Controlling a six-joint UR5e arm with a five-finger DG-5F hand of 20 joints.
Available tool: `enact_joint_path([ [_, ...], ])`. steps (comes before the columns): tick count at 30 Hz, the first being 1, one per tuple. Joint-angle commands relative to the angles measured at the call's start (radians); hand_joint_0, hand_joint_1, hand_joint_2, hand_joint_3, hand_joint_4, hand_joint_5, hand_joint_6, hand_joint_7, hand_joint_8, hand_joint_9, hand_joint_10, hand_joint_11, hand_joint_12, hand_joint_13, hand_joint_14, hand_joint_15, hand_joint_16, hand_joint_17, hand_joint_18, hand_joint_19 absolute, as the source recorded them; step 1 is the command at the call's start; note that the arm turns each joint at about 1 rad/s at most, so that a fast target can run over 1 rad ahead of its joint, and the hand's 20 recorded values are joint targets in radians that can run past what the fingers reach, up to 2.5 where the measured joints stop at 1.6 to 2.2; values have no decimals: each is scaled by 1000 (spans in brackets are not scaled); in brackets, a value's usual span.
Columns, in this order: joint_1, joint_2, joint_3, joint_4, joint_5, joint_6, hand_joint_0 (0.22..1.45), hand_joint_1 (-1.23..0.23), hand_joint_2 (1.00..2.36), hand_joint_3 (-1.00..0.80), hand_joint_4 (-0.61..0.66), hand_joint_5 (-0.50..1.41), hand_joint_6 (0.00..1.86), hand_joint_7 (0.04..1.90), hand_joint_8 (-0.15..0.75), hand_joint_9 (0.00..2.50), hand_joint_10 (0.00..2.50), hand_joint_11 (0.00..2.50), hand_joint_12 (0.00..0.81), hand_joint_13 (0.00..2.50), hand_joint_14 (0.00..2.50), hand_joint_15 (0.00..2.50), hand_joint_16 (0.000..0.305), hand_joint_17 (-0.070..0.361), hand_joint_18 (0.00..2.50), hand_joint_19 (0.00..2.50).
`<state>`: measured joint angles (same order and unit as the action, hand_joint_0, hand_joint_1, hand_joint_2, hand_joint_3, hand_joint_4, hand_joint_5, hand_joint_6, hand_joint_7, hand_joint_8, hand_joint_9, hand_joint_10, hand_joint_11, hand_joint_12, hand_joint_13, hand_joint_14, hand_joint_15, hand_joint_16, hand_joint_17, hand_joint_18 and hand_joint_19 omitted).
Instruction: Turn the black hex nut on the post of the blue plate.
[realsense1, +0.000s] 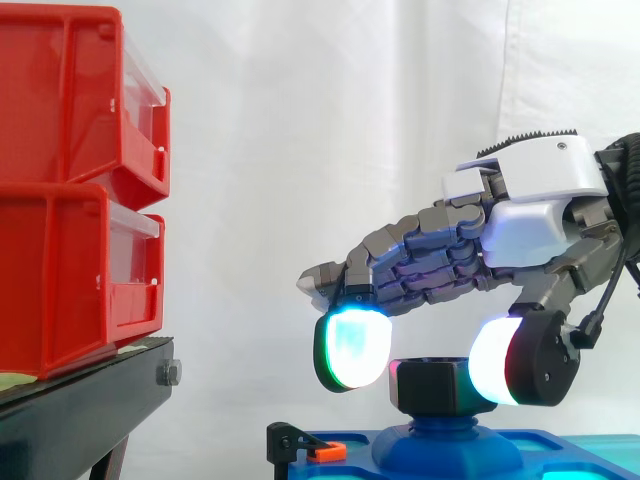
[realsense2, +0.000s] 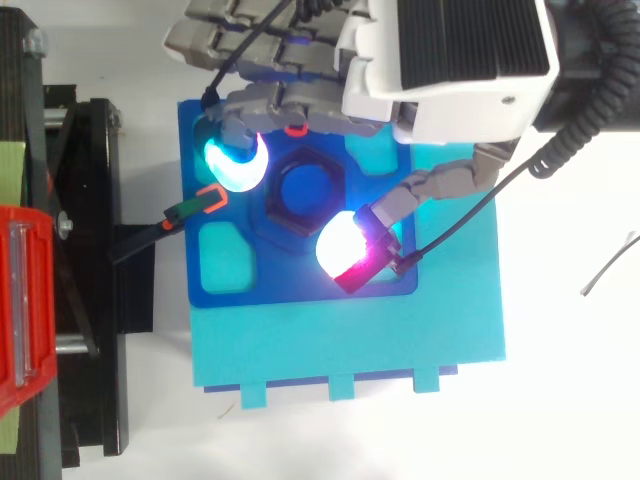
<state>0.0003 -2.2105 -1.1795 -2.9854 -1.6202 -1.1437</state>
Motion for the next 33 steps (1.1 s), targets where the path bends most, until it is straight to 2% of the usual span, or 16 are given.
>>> enact_joint_path([
  [1, -2, 0, 0, -1, -4, -1, 372, -775, 1000, -500, 283, -245, 503, 1050, 218, 0, 0, 0, 385, 32, 0, 0, 51, 115, 0, 0],
  [10, -3, 2, 0, 0, -4, -1, 310, -641, 1000, -500, 316, -242, 503, 1056, 248, 0, 0, 0, 417, 30, 0, 0, 57, 129, 0, 0],
  [19, -5, 0, 0, -3, -7, -1, 307, -590, 1000, -500, 323, -240, 503, 1055, 251, 4, 0, 0, 417, 32, 0, 0, 57, 129, 0, 0],
  [24, -11, 2, 0, -3, -15, 1, 305, -581, 1000, -500, 323, -239, 503, 1055, 251, 6, 0, 0, 418, 32, 0, 0, 58, 129, 0, 0],
  [33, -14, 2, 0, -7, -24, 2, 308, -492, 1000, -500, 335, -235, 503, 1059, 254, 11, 0, 0, 417, 31, 0, 0, 57, 129, 0, 0],
])
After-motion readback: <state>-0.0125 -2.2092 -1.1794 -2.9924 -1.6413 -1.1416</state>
